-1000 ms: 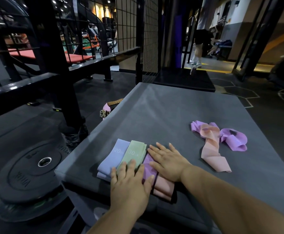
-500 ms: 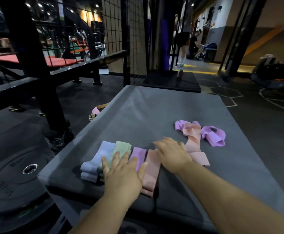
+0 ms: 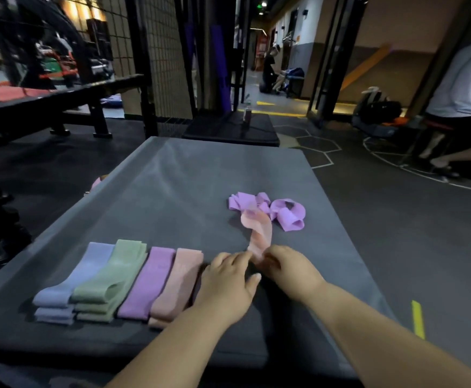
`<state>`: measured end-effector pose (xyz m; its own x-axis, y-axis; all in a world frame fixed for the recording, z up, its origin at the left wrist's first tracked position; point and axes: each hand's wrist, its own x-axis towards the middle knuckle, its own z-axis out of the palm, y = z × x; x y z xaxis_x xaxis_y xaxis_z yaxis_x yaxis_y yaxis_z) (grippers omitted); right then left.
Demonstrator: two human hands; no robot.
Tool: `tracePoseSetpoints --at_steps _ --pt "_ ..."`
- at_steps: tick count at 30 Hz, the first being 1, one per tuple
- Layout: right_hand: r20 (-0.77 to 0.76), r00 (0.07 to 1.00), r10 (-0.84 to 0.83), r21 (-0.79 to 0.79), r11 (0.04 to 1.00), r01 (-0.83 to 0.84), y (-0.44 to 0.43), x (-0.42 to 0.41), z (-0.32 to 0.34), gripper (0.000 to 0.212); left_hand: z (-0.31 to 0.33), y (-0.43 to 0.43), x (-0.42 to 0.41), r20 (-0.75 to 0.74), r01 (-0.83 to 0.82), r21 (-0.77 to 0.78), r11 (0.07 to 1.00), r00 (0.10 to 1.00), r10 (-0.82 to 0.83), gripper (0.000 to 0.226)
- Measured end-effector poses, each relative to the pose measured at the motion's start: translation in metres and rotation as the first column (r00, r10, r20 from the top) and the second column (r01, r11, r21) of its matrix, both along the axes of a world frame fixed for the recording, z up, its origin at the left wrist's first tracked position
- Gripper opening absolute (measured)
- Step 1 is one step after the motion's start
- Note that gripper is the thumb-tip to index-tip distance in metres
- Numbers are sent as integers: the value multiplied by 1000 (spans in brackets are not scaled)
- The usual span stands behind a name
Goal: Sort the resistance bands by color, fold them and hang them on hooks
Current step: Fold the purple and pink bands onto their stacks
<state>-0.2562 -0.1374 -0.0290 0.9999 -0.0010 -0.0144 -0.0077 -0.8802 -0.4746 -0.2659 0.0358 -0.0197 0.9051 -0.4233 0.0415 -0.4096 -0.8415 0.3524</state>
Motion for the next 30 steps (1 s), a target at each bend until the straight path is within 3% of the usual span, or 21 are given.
tracePoseSetpoints --at_steps 4,7,10,12,16,20,23,30 --pt "-60 992 114 144 984 -104 -10 -34 21 23 -2 -21 3 -57 64 -156 986 996 -74 52" --pt "-121 989 89 360 932 -40 -27 -59 29 21 -2 -33 4 -96 163 -226 960 977 -188 59" --pt "-136 989 63 563 826 25 -49 -81 27 5 -5 -39 -2 -244 189 -242 952 938 -248 49" --pt "-152 988 17 634 769 85 -60 -91 27 19 -7 -40 -7 -263 169 -280 945 933 -245 45" --pt "-232 973 -9 678 716 168 -73 -99 25 37 -5 -39 -15 -289 191 -225 956 924 -252 35" --pt "-242 970 24 714 682 161 -75 -94 24 7 0 -33 -19 -201 170 -193 966 957 -208 36" --pt "-251 968 14 720 672 177 -79 -90 27 10 6 -29 -19 -193 159 -219 963 960 -202 21" --pt "-274 962 -15 712 669 213 -85 -89 34 7 20 -16 -17 -253 145 -245 959 945 -207 12"
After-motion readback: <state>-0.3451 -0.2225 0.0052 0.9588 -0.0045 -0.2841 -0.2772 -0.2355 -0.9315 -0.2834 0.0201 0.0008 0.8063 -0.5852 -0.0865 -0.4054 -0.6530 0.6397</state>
